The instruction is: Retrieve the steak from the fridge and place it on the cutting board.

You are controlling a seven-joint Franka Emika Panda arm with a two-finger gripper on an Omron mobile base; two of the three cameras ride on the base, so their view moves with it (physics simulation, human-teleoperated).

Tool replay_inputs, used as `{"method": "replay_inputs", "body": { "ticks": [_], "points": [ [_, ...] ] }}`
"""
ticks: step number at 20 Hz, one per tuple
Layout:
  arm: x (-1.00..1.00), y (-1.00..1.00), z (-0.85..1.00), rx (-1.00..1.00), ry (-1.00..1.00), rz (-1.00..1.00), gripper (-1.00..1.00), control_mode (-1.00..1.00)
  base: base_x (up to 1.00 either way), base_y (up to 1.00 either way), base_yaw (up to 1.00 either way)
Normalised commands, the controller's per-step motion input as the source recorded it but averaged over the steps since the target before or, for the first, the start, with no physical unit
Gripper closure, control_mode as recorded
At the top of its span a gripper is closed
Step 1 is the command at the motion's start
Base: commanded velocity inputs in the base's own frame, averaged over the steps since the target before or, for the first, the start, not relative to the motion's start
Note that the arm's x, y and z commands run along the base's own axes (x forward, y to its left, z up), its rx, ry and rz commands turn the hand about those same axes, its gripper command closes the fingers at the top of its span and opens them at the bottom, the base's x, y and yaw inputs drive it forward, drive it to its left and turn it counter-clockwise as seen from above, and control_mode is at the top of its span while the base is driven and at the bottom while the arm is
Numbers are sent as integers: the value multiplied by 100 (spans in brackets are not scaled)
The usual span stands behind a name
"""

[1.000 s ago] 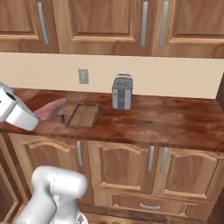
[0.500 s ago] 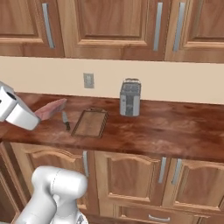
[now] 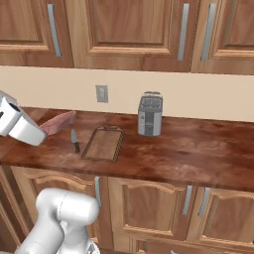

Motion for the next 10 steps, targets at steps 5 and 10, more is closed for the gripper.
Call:
{"method": "replay_inputs", "body": {
  "ticks": [5, 10],
  "points": [
    [40, 7, -3, 0, 0, 6, 100, -100, 0, 0, 0],
    [36, -3, -49, 4, 5, 7, 100, -100, 0, 0, 0]
  ]
}}
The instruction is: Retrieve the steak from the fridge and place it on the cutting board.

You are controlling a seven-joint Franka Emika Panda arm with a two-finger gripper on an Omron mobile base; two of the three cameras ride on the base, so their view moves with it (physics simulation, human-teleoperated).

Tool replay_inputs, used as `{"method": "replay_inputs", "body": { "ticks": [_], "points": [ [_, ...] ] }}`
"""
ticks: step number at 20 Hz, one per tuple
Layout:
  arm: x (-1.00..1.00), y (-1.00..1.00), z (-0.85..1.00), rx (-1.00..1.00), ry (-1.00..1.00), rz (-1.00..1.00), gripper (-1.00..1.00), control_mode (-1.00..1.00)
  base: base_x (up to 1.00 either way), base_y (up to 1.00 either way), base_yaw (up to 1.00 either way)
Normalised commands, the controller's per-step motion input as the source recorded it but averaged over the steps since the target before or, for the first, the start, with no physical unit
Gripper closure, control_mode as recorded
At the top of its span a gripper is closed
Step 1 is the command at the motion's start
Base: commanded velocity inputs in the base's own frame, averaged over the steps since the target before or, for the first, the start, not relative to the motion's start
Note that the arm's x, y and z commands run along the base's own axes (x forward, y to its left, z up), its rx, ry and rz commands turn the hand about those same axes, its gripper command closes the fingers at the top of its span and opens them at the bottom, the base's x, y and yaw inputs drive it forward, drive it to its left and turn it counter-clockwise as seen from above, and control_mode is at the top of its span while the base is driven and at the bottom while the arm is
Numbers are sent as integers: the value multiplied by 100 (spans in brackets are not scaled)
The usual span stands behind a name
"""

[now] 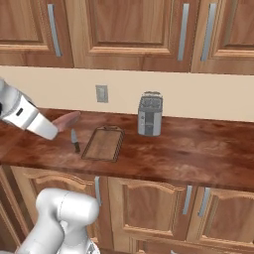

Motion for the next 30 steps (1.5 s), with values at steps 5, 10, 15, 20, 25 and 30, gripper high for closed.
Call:
{"method": "replay_inputs", "body": {
  "ticks": [5, 10, 15, 20, 25, 30],
  "points": [
    [30, -1, -90, 1, 20, 6, 100, -100, 0, 0, 0],
    [70, -4, -64, 0, 27, 9, 100, -100, 0, 0, 0],
    [63, -15, -40, 0, 17, 0, 100, -100, 0, 0, 0],
    [53, 0, -35, 7, -7, 7, 100, -100, 0, 0, 0],
    [52, 0, -23, 11, -5, 10, 100, -100, 0, 0, 0],
    [68, 0, -6, 15, -2, 11, 100, -100, 0, 0, 0]
  ]
}}
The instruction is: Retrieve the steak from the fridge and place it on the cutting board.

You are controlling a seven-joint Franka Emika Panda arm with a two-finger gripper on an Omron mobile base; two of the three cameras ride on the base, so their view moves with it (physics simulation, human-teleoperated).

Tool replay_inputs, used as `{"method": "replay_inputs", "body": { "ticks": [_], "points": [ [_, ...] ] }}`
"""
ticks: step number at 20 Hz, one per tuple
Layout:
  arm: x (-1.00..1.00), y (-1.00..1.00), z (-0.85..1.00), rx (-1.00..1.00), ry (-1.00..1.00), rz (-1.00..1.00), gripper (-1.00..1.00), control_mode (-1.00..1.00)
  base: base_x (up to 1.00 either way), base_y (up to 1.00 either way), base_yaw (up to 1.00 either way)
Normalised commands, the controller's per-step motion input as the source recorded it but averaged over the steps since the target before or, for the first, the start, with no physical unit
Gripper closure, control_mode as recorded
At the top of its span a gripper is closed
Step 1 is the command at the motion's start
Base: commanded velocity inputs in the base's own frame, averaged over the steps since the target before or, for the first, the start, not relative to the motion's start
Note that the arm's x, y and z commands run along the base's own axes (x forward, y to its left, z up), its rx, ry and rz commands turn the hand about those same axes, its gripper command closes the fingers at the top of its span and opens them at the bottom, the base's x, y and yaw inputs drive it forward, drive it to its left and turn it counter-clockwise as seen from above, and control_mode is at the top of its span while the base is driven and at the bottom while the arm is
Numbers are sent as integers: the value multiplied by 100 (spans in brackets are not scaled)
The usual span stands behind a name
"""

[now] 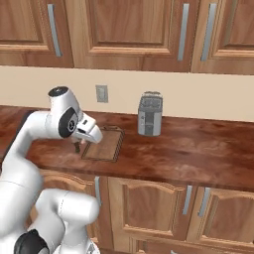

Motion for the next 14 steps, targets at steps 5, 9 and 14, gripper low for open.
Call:
{"method": "replay_inputs", "body": {
  "ticks": [5, 9, 14],
  "points": [
    [84, 7, -5, 12, 2, 16, 100, -100, 0, 0, 0],
    [90, 14, -21, 0, 27, 13, 100, -100, 0, 0, 0],
    [67, 4, -17, 0, 13, 5, 100, -100, 0, 0, 0]
  ]
}}
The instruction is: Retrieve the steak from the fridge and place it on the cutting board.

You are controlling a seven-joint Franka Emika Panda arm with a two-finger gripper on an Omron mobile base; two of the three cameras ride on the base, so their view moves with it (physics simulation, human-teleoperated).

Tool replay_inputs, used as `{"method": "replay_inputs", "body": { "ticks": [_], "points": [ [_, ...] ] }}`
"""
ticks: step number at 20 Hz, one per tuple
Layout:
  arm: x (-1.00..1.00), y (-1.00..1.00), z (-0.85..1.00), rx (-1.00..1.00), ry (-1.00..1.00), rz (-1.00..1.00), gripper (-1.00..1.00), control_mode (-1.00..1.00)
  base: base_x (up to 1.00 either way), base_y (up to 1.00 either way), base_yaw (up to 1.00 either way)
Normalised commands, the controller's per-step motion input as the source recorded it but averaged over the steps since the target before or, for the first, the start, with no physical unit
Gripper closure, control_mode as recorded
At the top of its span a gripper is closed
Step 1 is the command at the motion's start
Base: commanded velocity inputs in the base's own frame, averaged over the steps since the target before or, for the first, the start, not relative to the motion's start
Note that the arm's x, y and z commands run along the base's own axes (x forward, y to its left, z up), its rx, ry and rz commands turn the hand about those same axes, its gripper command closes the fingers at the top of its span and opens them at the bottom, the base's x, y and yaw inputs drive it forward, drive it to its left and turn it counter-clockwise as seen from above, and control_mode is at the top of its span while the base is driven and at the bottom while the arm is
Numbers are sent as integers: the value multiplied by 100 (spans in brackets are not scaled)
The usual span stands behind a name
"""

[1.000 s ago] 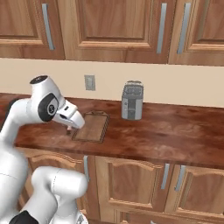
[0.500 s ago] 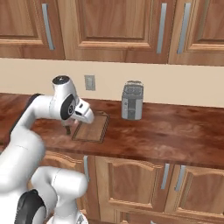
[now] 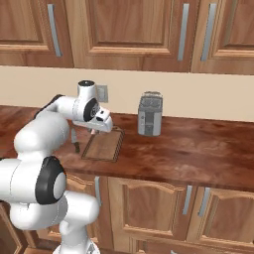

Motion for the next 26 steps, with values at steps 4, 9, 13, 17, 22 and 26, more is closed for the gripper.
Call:
{"method": "replay_inputs", "body": {
  "ticks": [4, 9, 13, 17, 22, 26],
  "points": [
    [41, 0, -21, 0, 0, 0, 100, -100, 0, 0, 0],
    [12, 0, -40, -3, 0, 0, 100, -100, 0, 0, 0],
    [9, 0, -54, -5, -2, 0, 100, -100, 0, 0, 0],
    [8, 0, -52, -4, -3, 0, 100, -100, 0, 0, 0],
    [14, 0, -43, -1, 0, 0, 100, -100, 0, 0, 0],
    [11, 0, -28, 0, 0, 0, 100, -100, 0, 0, 0]
  ]
}}
